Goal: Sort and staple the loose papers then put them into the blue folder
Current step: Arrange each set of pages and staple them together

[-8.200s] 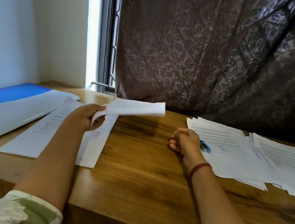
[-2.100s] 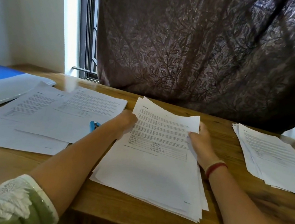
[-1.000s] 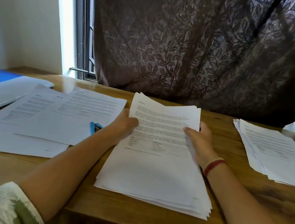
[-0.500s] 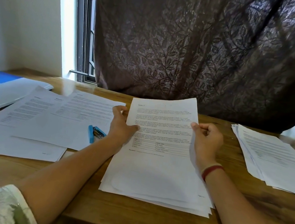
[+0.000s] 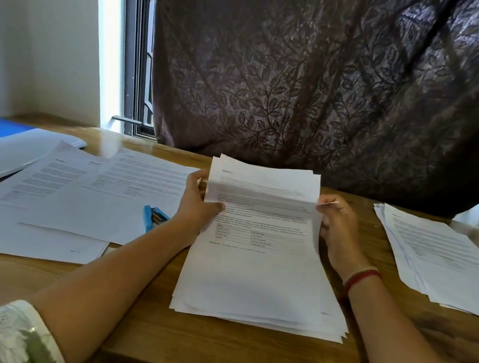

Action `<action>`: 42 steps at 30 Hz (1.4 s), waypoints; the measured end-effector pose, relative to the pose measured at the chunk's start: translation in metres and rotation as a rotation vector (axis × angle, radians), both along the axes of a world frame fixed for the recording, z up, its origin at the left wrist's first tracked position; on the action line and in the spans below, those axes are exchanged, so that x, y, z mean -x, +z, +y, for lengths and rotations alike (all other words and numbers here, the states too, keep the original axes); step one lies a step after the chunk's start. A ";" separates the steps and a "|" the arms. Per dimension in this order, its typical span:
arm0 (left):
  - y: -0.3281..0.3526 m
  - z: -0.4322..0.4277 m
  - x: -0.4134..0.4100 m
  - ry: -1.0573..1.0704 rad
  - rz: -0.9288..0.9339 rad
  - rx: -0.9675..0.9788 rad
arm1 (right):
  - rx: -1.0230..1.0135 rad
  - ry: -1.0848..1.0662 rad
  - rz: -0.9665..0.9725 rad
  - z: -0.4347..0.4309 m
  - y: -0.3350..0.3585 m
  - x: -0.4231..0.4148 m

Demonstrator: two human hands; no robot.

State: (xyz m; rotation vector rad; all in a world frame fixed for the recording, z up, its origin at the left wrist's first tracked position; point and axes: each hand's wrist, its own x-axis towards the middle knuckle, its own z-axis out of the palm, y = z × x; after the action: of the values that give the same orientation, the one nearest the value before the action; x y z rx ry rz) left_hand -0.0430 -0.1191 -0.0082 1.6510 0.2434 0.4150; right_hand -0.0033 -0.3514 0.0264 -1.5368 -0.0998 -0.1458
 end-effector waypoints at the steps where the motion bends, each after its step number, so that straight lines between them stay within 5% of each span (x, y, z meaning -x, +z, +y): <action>1: -0.001 0.000 0.000 -0.020 -0.016 -0.009 | -0.022 0.037 0.047 -0.001 0.000 0.000; 5: 0.004 -0.002 0.002 -0.035 0.011 -0.088 | -0.026 0.125 -0.013 -0.005 -0.006 0.001; 12: 0.005 -0.001 0.006 -0.200 -0.062 0.060 | -0.113 0.144 -0.017 -0.012 -0.009 -0.003; 17: 0.005 0.009 0.002 -0.214 -0.088 -0.029 | -0.381 0.137 0.126 -0.017 -0.003 -0.009; 23: -0.001 0.016 -0.001 -0.379 -0.130 -0.167 | -0.103 0.010 0.014 -0.027 -0.016 -0.025; 29: -0.003 0.011 -0.008 -0.275 -0.074 -0.332 | 0.150 -0.311 -0.053 -0.023 -0.013 -0.022; 35: -0.001 0.005 -0.006 -0.213 -0.064 -0.358 | 0.292 -0.369 -0.222 -0.025 -0.019 -0.023; 39: -0.002 0.006 -0.007 -0.179 -0.058 -0.361 | 0.218 -0.338 -0.247 -0.020 -0.015 -0.017; 42: -0.004 0.006 -0.008 -0.135 -0.041 -0.327 | -0.063 -0.206 -0.161 -0.013 -0.005 -0.006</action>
State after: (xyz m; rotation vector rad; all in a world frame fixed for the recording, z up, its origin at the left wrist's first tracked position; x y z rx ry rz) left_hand -0.0349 -0.1135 -0.0119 1.9643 0.0325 0.4003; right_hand 0.0030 -0.3642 0.0217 -1.4689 -0.0634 -0.4324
